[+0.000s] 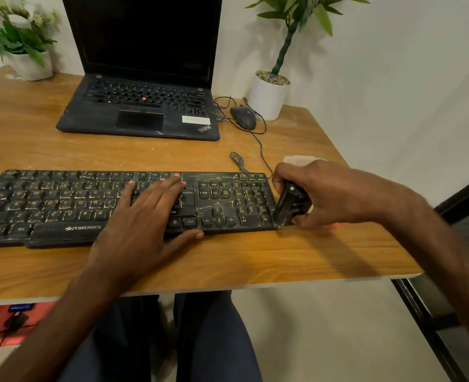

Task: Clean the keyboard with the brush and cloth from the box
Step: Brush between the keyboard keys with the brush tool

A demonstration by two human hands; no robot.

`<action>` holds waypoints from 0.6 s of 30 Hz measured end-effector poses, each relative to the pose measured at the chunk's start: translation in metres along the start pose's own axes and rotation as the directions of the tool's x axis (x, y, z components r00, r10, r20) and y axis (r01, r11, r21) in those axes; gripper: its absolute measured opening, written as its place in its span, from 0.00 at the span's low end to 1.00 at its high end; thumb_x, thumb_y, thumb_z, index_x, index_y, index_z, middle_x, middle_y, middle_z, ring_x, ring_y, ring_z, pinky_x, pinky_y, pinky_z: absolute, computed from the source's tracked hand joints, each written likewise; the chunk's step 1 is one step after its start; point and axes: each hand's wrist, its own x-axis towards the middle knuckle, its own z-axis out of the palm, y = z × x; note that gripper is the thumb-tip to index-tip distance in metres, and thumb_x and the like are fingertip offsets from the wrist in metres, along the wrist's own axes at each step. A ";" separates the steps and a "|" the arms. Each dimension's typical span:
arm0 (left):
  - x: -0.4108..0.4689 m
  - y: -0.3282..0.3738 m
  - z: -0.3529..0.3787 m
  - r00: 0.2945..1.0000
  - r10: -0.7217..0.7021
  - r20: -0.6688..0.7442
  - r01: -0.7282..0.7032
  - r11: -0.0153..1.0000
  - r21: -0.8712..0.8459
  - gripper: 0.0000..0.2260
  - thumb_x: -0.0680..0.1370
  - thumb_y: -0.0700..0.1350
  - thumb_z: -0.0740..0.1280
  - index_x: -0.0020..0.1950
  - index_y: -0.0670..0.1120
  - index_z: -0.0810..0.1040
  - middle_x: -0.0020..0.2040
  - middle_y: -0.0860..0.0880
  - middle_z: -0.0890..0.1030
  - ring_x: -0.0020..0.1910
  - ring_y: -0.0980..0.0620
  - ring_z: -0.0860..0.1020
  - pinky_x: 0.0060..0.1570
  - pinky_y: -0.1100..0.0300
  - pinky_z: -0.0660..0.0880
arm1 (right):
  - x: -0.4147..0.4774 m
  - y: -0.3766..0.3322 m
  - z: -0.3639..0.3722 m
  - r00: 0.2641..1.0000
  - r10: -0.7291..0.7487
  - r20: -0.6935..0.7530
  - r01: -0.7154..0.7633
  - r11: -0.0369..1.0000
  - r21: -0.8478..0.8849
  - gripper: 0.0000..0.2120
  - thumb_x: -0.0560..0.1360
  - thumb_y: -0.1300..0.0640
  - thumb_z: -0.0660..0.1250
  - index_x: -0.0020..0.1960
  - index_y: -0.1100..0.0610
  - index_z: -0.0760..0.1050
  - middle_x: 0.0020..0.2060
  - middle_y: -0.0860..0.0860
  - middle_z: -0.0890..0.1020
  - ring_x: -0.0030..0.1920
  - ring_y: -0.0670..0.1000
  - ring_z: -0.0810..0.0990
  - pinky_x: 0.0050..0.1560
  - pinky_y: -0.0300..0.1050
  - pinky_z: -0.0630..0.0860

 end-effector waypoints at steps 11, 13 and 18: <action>0.000 0.000 -0.001 1.000 -0.006 -0.001 0.006 1.000 0.006 0.43 0.75 0.76 0.48 0.78 0.46 0.61 0.78 0.46 0.64 0.75 0.51 0.64 0.75 0.42 0.52 | 0.040 0.008 -0.006 0.997 0.052 -0.062 -0.070 0.939 -0.336 0.27 0.68 0.52 0.76 0.56 0.47 0.61 0.42 0.44 0.72 0.41 0.51 0.72 0.37 0.47 0.73; 0.000 -0.001 -0.001 1.000 -0.006 -0.006 0.006 1.000 0.008 0.43 0.75 0.76 0.48 0.78 0.46 0.61 0.78 0.46 0.64 0.75 0.50 0.65 0.74 0.42 0.51 | 0.037 0.008 -0.008 0.993 0.032 -0.113 -0.067 0.944 -0.323 0.27 0.68 0.52 0.76 0.56 0.47 0.61 0.43 0.45 0.74 0.41 0.50 0.72 0.37 0.47 0.73; 0.000 -0.001 0.000 1.000 -0.007 -0.002 0.007 1.000 0.003 0.43 0.75 0.76 0.48 0.79 0.46 0.60 0.79 0.47 0.63 0.75 0.51 0.64 0.75 0.42 0.50 | 0.034 -0.001 -0.002 0.999 -0.002 -0.036 -0.001 0.996 -0.084 0.27 0.67 0.54 0.77 0.54 0.45 0.62 0.42 0.45 0.76 0.40 0.46 0.74 0.37 0.44 0.71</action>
